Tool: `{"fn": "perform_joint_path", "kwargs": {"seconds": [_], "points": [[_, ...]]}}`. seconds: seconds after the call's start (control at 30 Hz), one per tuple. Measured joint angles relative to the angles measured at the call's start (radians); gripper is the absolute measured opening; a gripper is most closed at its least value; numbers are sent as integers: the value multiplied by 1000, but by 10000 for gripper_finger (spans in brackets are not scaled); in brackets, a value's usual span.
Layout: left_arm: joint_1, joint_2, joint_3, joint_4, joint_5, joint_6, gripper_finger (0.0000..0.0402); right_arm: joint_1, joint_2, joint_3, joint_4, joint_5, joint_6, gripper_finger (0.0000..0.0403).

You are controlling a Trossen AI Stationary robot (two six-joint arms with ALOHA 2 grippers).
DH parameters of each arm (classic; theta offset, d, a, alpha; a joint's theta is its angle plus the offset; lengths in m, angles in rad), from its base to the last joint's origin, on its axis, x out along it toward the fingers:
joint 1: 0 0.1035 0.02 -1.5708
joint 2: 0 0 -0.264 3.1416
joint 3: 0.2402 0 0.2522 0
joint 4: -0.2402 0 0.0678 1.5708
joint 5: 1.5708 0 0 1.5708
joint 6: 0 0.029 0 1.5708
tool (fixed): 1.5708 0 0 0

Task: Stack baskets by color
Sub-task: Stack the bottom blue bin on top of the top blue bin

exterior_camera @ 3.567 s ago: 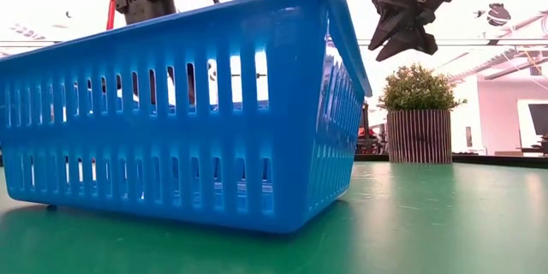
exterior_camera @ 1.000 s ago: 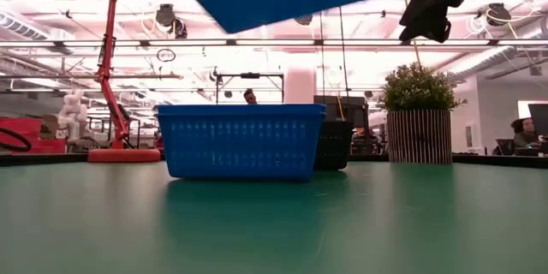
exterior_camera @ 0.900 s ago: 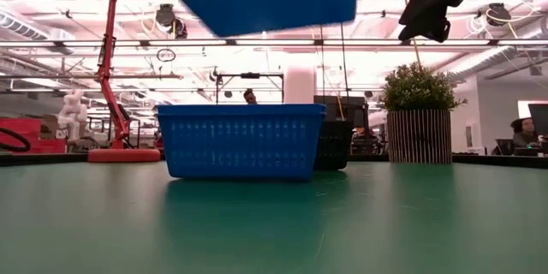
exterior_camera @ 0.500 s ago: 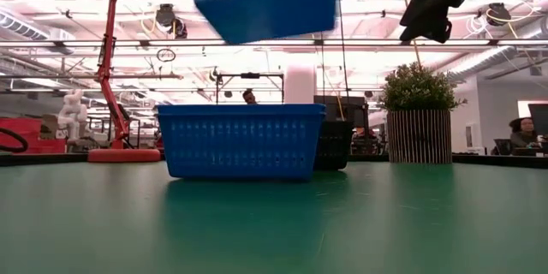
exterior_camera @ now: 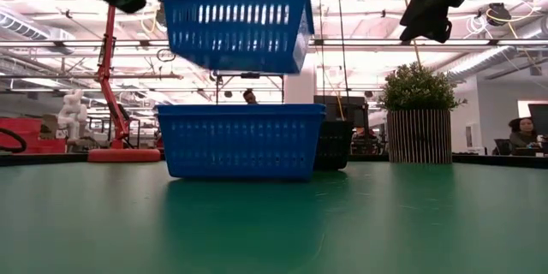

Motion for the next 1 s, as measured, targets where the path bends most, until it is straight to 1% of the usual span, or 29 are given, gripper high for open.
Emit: {"fn": "perform_joint_path", "kwargs": {"seconds": [0.1, 0.37, 0.53, 0.6, 0.77, 1.0], "points": [[-6, 1, -55, 54, 0, -10, 12, 0, 0, 0, 0, 0, 0, 138], [-16, 1, -184, 250, 1, -69, 8, 0, 0, 0, 0, 0, 0, 138], [-16, 1, -220, 262, 0, -81, 12, 0, 0, 0, 0, 0, 0, 138], [-16, 1, -239, 283, 0, -79, 7, 0, 0, 0, 0, 0, 0, 138], [-23, 1, -268, 341, 8, -80, 10, 0, 0, 0, 0, 0, 0, 138], [-30, 1, -297, 347, 9, -92, 7, 0, 0, 0, 0, 0, -8, 138]]}}
